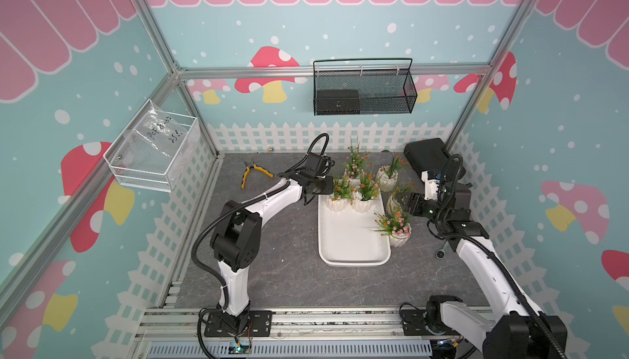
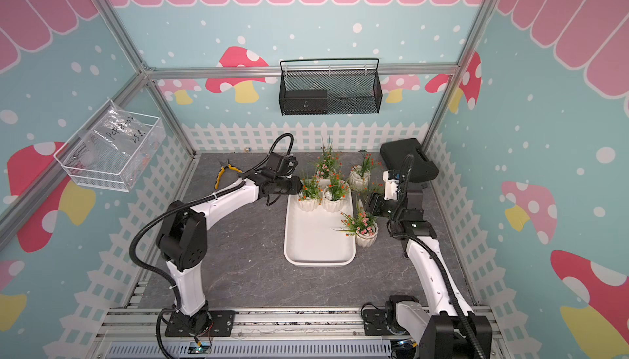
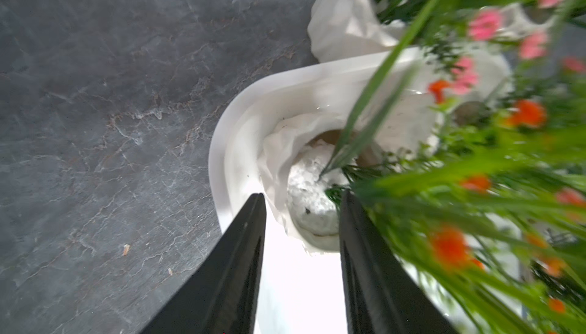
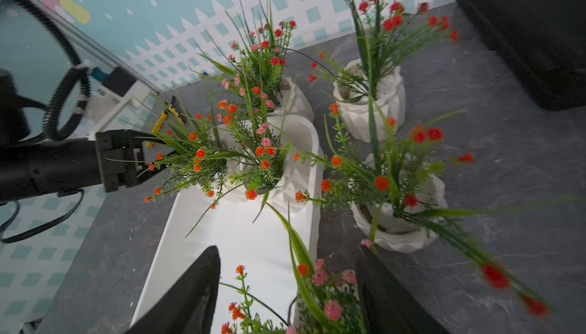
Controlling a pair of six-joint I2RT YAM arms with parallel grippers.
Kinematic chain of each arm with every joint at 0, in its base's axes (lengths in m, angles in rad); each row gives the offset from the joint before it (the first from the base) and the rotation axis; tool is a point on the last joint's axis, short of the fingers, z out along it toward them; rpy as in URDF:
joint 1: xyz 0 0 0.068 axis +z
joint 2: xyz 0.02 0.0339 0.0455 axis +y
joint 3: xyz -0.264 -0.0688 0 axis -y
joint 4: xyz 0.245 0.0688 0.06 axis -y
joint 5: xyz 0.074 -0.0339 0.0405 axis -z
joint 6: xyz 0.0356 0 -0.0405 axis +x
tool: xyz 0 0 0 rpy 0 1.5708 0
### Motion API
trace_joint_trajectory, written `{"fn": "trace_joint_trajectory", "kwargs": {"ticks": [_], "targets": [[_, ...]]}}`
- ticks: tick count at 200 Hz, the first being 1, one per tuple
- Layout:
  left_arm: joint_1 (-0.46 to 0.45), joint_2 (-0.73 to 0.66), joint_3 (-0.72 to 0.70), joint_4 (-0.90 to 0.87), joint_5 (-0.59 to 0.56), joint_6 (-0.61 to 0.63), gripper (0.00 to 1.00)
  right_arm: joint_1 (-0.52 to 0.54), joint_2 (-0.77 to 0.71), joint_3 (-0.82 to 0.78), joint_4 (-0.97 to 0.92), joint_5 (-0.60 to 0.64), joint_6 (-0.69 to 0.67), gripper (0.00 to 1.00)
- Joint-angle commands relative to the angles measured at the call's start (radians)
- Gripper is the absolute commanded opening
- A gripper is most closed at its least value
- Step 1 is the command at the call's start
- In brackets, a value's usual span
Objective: Put the potted gypsophila into the storage box
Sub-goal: Place the baby's breath potted plant at the storage box, then pick up the baby's breath potted plant from the center of the board.
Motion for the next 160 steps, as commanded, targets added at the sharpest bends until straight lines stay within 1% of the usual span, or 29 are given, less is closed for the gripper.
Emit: {"fn": "trace_joint_trajectory", "kwargs": {"ticks": [1, 23, 34, 51, 69, 87, 114, 129, 147, 160], "targets": [[0.003, -0.124, -0.116, 0.119, 0.006, -0.021, 0.42, -0.006, -0.043, 0.004, -0.148, 0.113, 0.004, 0.71], [0.028, -0.228, -0.27, 0.235, 0.043, -0.029, 0.43, -0.012, -0.075, 0.016, -0.261, 0.215, 0.032, 0.71], [0.045, -0.275, -0.346, 0.315, 0.082, -0.04, 0.43, -0.021, -0.095, 0.012, -0.304, 0.257, 0.058, 0.69], [0.073, -0.323, -0.448, 0.45, 0.181, -0.056, 0.43, -0.042, -0.126, -0.013, -0.351, 0.264, 0.113, 0.64], [0.087, -0.349, -0.517, 0.563, 0.295, -0.046, 0.43, -0.064, -0.129, -0.04, -0.383, 0.248, 0.155, 0.61], [0.087, -0.36, -0.553, 0.621, 0.389, -0.018, 0.43, -0.079, -0.115, -0.046, -0.402, 0.231, 0.157, 0.6], [0.087, -0.365, -0.567, 0.63, 0.466, 0.016, 0.43, -0.089, -0.083, -0.042, -0.432, 0.204, 0.145, 0.56], [0.086, -0.369, -0.574, 0.626, 0.481, 0.036, 0.43, -0.092, -0.069, -0.054, -0.435, 0.189, 0.147, 0.54], [0.087, -0.372, -0.584, 0.625, 0.476, 0.048, 0.43, -0.095, -0.038, -0.061, -0.431, 0.152, 0.144, 0.55], [0.086, -0.37, -0.583, 0.622, 0.476, 0.056, 0.43, -0.094, -0.012, -0.066, -0.43, 0.127, 0.136, 0.5]]}}
